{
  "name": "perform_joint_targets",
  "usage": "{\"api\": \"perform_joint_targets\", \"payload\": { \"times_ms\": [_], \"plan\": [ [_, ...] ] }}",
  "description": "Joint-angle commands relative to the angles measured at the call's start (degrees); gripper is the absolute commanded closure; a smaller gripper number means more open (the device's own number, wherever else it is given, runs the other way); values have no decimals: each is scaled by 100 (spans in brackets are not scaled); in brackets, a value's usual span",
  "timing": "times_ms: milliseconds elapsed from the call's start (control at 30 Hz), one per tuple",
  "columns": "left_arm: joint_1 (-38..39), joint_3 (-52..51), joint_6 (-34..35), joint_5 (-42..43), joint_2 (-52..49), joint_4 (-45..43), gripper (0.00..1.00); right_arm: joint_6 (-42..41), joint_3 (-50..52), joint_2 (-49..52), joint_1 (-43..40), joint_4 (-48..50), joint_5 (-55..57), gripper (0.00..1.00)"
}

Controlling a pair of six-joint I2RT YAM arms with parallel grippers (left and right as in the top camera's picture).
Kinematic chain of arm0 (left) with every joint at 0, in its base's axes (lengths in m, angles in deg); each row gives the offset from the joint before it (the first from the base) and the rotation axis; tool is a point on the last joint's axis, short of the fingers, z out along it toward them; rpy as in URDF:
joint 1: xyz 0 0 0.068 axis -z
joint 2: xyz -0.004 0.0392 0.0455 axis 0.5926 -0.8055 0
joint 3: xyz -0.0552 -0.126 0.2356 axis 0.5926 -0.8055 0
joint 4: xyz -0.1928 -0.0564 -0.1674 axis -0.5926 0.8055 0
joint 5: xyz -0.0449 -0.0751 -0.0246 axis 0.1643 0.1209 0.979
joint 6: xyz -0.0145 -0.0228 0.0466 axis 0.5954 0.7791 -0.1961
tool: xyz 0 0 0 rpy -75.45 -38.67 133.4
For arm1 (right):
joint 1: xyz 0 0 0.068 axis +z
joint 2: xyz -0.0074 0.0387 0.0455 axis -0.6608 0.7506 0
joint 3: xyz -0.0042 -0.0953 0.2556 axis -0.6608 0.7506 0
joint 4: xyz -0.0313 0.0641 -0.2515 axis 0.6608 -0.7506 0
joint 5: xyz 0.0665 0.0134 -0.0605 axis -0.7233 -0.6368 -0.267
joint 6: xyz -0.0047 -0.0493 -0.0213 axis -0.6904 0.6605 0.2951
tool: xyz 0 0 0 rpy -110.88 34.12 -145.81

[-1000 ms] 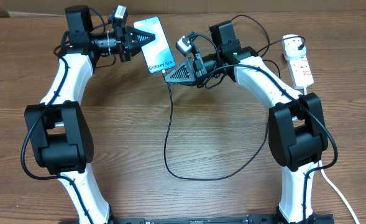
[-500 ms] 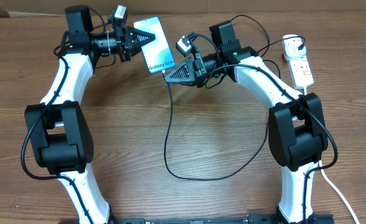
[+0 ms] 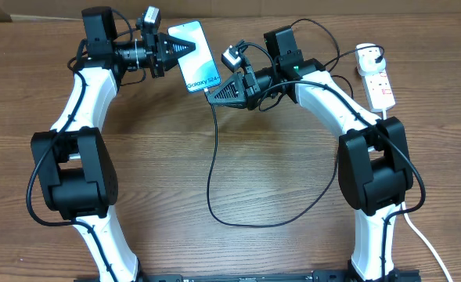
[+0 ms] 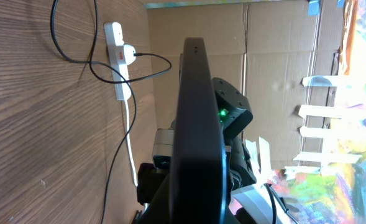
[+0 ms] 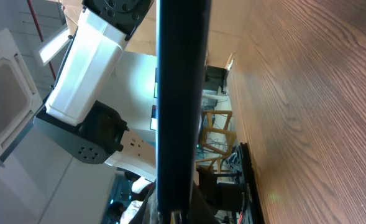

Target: Plug charger to phone and switch on socket

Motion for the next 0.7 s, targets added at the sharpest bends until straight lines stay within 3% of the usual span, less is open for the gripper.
{"api": "perform_joint_targets", "payload": {
  "times_ms": [0,667],
  "plan": [
    [13,55,37,439,-2,-28,96,-87,-166,-243,26,55,162,96],
    [13,55,85,562,-2,-22,96,-229,-166,-243,26,372,490,96]
  ]
}}
